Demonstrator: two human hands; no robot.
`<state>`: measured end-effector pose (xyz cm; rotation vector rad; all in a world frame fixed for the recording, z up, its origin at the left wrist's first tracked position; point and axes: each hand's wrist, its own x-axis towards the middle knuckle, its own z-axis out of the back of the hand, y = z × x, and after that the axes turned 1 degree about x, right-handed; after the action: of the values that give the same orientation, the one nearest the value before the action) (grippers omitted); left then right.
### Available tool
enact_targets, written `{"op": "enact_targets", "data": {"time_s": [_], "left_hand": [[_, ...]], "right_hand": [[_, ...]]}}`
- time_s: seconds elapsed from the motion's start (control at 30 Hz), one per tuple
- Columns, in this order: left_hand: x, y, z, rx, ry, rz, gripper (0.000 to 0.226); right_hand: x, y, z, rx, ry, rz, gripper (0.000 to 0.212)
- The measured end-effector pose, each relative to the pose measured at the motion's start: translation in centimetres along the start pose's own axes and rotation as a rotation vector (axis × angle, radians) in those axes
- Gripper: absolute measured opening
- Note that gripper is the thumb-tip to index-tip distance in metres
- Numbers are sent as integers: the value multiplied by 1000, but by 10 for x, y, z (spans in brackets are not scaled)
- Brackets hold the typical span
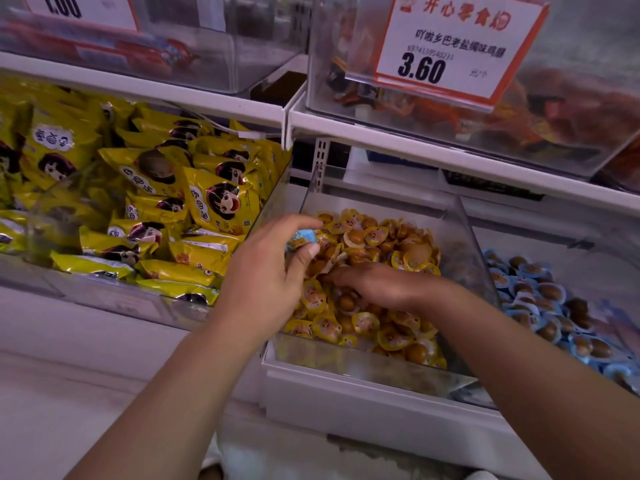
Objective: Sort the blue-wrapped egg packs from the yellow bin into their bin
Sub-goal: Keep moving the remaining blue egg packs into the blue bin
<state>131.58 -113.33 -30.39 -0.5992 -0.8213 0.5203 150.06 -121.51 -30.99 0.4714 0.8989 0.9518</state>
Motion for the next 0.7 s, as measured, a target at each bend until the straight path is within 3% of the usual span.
{"op": "enact_targets", "data": {"time_s": [0.13,0.23,0.3,0.4,0.53,0.6,0.7], "left_hand": [[-1,-3,0,-10,-7,2,25],[-1,-4,1,-41,-23,13,25],[-1,-6,0,-59,-38,23,24],[-2,-8,-1,-99,-69,53,24],[-3,-9,-2,-163,-90,90,22],[-2,-10,-1,-155,-85,93,22],[-1,-11,-1,-169,-85,112,22]], "right_hand": [[-3,-6,5,-65,-33,118,41],[-5,-12,14,-31,-204,184,38],[-5,-18,18,-186,-263,185,38],[-3,-24,10,-529,-209,229,44],[2,-17,-13,-654,-167,160,72],[0,-10,-22,-691,-162,124,71],[-18,-8,-26,-517,-92,190,48]]}}
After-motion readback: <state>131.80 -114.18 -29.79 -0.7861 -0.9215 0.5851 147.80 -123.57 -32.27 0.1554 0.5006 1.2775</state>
